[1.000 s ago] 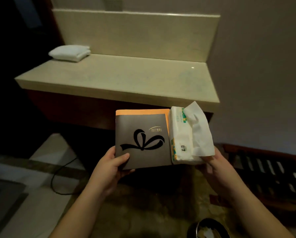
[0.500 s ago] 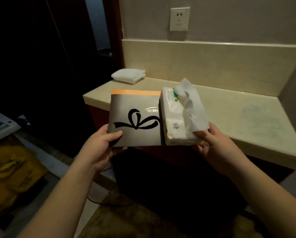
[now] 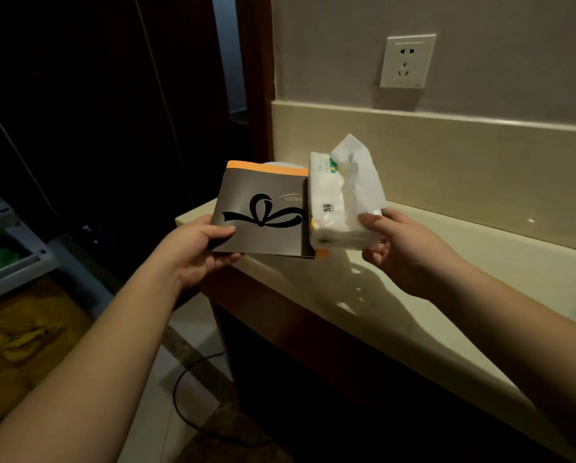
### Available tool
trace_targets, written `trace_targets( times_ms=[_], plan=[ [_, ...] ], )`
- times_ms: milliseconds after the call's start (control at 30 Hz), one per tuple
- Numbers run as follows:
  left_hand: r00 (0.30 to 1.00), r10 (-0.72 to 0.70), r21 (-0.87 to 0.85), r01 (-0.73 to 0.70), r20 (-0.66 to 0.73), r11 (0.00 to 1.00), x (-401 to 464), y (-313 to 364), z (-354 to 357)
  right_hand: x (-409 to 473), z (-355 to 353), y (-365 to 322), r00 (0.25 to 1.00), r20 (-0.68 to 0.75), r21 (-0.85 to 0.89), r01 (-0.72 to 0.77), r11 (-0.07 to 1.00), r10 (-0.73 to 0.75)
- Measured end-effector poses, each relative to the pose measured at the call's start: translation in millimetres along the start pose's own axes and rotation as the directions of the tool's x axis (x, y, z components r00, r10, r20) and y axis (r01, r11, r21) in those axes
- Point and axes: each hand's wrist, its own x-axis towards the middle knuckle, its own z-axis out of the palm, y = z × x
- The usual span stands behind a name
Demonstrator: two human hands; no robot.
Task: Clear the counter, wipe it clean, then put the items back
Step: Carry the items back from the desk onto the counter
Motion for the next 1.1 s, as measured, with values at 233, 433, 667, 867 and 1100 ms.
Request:
trace_targets(
  times_ms=[233, 433, 667, 867, 1100],
  plan=[
    [0.993, -0.070, 0.070, 0.076, -0.093, 0.995, 45.6, 8.6, -10.9, 52.4, 4.1, 1.3, 1.000, -0.030, -0.029, -0.009, 1.000, 0.009],
    [0.981, -0.143, 0.215, 0.169, -0.132, 0.962, 100.9, 6.6, -53.9, 93.0, 3.5, 11.3, 0.992, -0.124, -0.109, -0.020, 0.994, 0.006],
    [0.983, -0.023, 0.610, 0.131, -0.183, 0.782, 176.0, 0.4, -91.7, 142.2, 18.7, 21.5, 0.953, -0.303, -0.234, -0.071, 0.970, -0.003],
    [0.956, 0.204, 0.877, 0.092, -0.211, 0.472, 220.9, -4.5, -99.9, 175.5, 41.0, 30.2, 0.885, -0.465, -0.333, -0.152, 0.931, -0.022],
    [0.965, 0.177, 0.946, 0.137, -0.194, 0.292, 240.6, -9.5, -99.7, 200.2, 64.5, 32.4, 0.817, -0.574, -0.419, -0.243, 0.875, -0.048]
  ],
)
